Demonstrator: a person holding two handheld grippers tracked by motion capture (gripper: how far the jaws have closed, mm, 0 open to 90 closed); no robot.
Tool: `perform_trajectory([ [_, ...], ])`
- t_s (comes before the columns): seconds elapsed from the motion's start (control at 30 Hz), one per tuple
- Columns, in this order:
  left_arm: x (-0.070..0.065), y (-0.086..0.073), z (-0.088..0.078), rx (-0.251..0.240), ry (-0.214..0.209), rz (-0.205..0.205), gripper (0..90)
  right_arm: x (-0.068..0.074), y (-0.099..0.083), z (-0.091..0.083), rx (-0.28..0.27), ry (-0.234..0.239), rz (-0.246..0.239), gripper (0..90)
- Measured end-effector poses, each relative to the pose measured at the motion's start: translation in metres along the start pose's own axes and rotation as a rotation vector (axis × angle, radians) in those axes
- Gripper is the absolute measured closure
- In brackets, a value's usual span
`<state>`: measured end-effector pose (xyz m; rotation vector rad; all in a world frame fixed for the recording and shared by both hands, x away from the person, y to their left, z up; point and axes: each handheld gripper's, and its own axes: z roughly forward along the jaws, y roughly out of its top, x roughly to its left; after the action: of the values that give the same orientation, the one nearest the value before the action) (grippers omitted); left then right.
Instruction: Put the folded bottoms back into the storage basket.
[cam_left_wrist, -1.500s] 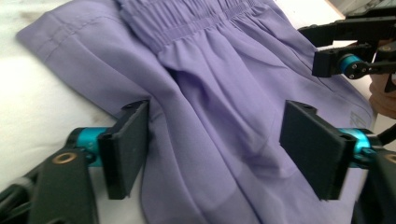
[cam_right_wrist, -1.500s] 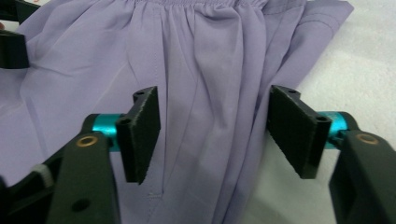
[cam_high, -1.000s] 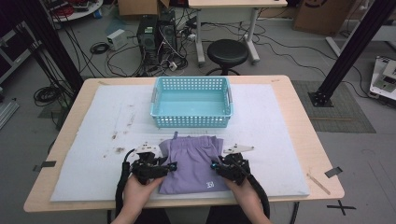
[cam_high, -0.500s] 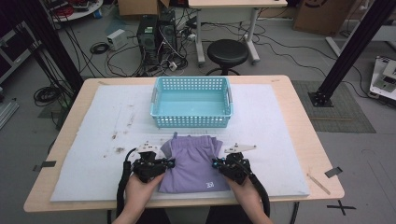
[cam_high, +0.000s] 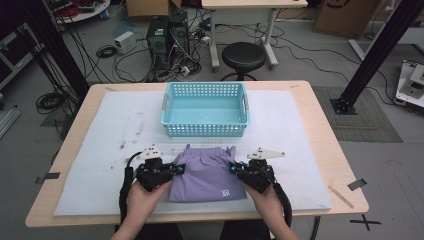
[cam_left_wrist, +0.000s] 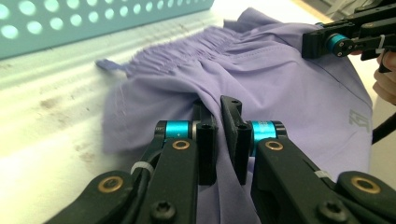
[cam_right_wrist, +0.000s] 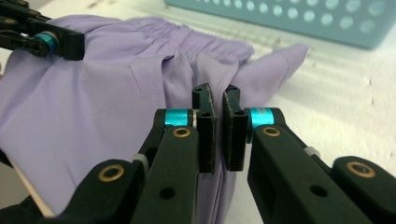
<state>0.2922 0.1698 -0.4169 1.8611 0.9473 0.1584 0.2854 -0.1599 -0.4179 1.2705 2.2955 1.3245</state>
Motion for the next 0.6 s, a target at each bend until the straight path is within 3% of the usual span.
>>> perform_trajectory([
  [0.3, 0.001, 0.038, -0.022, -0.078, -0.009, 0.043, 85.0, 0.005, 0.033, -0.012, -0.078, 0.026, -0.017, 87.1],
  [0.5, 0.008, 0.078, -0.022, -0.106, 0.016, 0.087, 85.0, -0.005, 0.071, -0.017, -0.134, 0.018, -0.002, 87.0],
  [0.6, 0.019, 0.097, -0.017, -0.113, 0.020, 0.090, 85.0, -0.012, 0.093, -0.012, -0.127, -0.010, -0.016, 87.1],
])
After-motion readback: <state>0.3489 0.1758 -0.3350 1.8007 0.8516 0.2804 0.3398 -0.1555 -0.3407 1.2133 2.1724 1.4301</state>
